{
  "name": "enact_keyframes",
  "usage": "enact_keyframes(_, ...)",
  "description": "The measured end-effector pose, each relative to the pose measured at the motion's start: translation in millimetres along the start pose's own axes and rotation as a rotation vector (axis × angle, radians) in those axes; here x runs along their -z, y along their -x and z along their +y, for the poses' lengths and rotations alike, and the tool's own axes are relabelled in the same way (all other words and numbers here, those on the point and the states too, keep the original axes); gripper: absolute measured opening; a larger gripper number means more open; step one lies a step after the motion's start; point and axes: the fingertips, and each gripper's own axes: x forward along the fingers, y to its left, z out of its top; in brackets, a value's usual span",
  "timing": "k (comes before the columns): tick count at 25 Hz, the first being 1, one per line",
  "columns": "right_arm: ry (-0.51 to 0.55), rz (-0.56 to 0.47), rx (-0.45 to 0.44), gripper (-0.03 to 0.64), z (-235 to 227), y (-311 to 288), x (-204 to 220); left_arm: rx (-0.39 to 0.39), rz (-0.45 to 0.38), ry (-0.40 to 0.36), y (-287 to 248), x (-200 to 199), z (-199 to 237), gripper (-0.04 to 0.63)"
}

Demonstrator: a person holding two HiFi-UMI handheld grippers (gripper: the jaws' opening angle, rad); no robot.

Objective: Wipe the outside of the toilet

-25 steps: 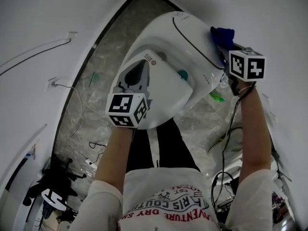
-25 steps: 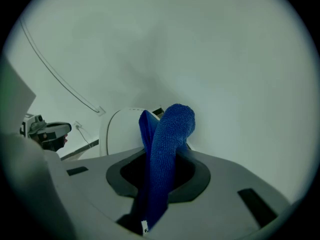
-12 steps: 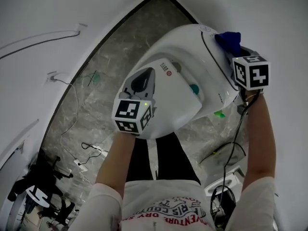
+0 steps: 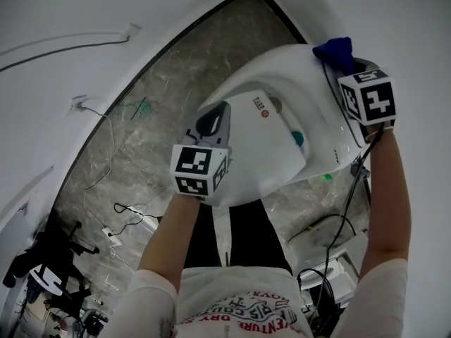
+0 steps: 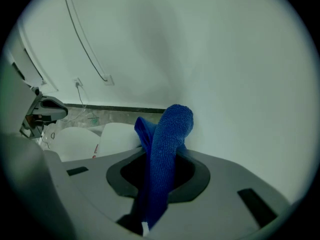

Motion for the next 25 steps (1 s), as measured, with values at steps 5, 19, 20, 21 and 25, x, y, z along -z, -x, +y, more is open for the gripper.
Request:
enact_keyframes(5,0.180,0.084,-0.082,0.075,43,-21,-43,-0.024,-0.008,0.047,8,6,23,0.006)
enact_keyframes(19,0.450,0.344,-0.115,0.076,92,-82,-71,-0.103,-0.028,0.185,38,44,84,0.006)
enact_keyframes(20,0.472,0.351,-0.106,0.075,97,-87,-74,-0.109,-0.031,0.187,40,46,89,0.006)
enact_keyframes(21,0.486,0.360,-0.100,0.075,103,-92,-75,-0.116,-0.033,0.190,42,48,93,0.006)
enact_keyframes(25,0.511,0.429,-0.140,0.075,126,-108,-71,-0.142,-0.037,0.207,50,57,107,0.006)
